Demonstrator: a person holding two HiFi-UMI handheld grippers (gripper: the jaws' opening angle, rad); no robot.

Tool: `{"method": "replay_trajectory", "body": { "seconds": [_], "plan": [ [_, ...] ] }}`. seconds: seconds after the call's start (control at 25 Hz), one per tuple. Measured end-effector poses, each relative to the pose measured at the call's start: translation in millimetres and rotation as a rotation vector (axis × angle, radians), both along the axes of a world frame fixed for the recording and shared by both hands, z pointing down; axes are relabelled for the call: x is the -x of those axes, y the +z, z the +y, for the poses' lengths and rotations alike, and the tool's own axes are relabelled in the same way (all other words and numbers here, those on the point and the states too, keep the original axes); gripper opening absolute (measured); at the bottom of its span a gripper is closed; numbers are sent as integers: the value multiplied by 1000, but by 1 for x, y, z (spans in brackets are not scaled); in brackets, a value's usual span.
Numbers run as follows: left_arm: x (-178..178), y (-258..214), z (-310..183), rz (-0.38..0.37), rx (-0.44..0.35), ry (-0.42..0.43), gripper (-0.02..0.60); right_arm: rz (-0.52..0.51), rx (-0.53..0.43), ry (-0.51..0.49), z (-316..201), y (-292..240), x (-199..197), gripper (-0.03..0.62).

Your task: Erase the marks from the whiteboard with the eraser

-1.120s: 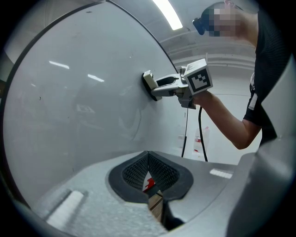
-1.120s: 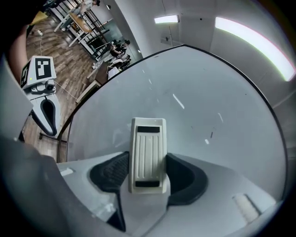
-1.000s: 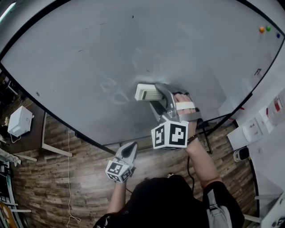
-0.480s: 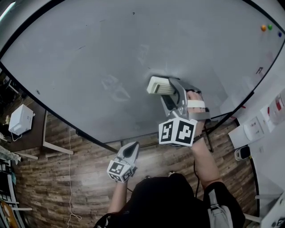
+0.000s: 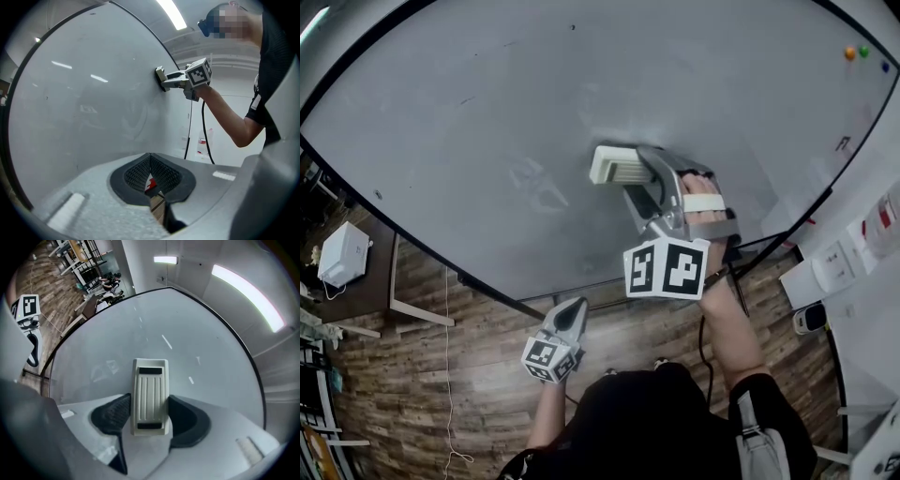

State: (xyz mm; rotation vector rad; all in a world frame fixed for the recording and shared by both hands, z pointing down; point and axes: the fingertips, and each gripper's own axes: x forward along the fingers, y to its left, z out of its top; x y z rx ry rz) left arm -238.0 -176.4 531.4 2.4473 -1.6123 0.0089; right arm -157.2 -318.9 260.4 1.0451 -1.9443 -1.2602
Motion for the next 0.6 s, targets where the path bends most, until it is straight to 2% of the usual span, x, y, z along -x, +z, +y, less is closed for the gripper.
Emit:
{"method": "replay_trajectory", "body": {
  "seconds": [0.16, 0.28, 0.48, 0.6],
  "plan": [
    [-14, 0, -4, -8, 1, 32, 9, -52, 28, 91, -22, 2, -47, 250],
    [-23, 4, -4, -2, 12, 58, 9, -34, 56, 133, -27, 25, -59, 250],
    [-25, 6, -1, 4, 16, 60, 9, 68, 70, 79, -9, 67, -18, 249],
    [-14, 6, 4, 2, 17, 33, 9, 89, 60, 36, 1, 65, 5, 250]
  ]
}}
